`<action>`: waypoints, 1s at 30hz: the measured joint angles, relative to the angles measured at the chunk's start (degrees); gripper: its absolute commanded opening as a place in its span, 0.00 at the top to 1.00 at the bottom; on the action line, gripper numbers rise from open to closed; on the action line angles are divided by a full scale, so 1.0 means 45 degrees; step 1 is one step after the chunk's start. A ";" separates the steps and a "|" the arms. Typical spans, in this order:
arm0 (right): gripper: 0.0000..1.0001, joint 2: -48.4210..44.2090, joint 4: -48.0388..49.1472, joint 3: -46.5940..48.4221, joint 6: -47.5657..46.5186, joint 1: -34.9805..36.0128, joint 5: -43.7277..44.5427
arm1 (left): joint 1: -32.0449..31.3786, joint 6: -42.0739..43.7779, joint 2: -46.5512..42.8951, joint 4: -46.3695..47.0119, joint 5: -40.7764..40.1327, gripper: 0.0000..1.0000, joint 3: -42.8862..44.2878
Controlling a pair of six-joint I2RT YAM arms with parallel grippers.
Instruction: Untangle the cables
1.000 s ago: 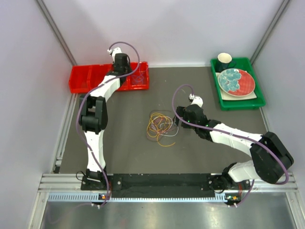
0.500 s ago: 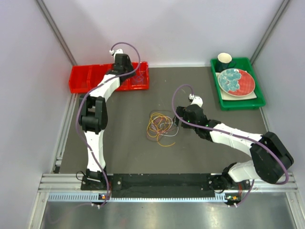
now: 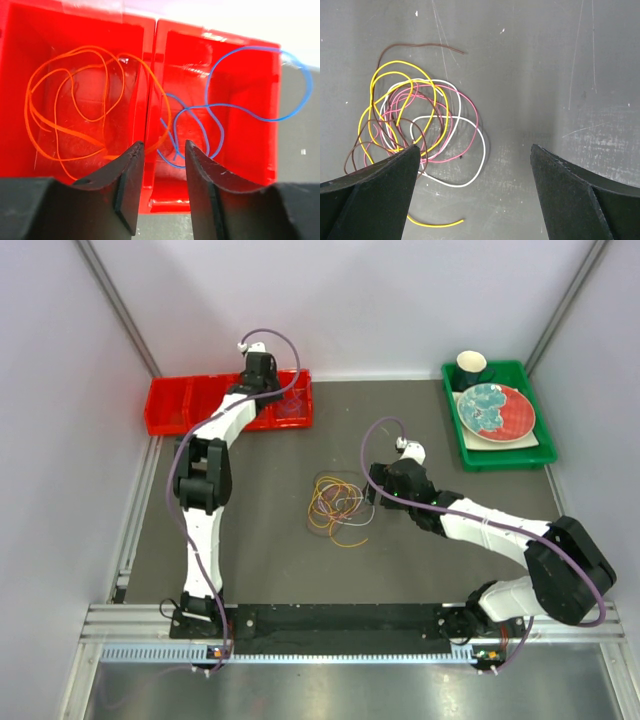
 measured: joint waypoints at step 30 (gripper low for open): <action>0.10 0.0146 -0.0165 0.0238 -0.0010 0.0000 0.0000 | 0.0073 0.1311 0.0733 0.1870 -0.1967 1.00 -0.0141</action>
